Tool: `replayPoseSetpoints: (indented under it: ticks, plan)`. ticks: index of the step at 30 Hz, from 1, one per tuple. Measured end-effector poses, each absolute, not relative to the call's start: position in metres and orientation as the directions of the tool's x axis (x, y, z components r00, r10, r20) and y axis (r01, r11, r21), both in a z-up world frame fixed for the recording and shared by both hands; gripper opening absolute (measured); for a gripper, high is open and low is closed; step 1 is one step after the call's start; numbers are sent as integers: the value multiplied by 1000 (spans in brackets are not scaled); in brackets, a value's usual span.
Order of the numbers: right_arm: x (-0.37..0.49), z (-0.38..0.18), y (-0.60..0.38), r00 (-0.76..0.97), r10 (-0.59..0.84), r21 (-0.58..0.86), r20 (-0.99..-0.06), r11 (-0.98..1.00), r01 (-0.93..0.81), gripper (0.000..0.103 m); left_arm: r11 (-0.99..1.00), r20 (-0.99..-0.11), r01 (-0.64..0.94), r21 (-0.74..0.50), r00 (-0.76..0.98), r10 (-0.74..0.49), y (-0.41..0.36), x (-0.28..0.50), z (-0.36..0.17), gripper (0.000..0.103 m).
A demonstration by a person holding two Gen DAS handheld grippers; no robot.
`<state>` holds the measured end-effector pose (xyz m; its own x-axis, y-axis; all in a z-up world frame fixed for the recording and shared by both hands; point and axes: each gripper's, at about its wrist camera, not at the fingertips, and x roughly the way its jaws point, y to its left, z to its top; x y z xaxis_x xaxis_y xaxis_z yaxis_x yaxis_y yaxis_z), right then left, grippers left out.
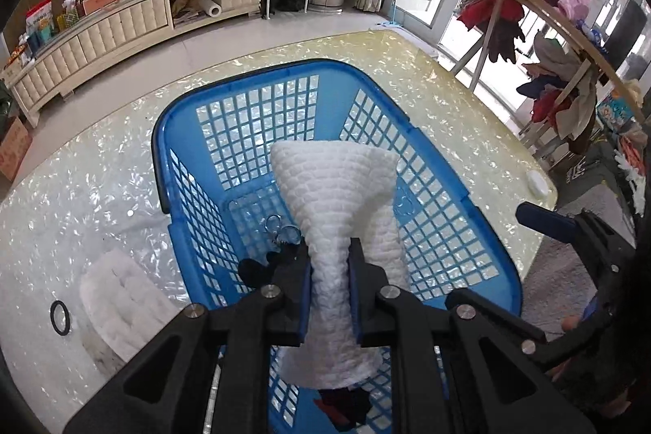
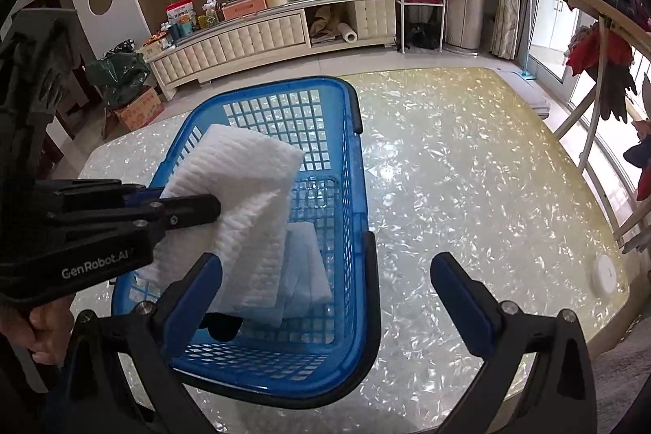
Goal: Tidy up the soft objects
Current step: 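Carry the white quilted towel over the basket and open the left tool, then withdraw both tools from the basket back over the table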
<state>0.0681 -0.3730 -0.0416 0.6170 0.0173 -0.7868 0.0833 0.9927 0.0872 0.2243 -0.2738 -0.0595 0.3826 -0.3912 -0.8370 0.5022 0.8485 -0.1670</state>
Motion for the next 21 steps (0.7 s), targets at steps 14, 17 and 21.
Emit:
replayPoseSetpoints:
  ticks: [14,17,21]
  plan:
    - [69,-38,-376,613,17,92,-790,992,91,102,858,-836,500,-117,416,-357,-279,226,-62,69]
    - [67,-37,-376,615,19,93,-788,992,90,102,858,-830,505,-92,438,-346,-279,222,-56,80]
    - [66,-35,-376,619,20,98,-785,991,91,102,859,-814,507,-69,469,-342,-276,217,-45,85]
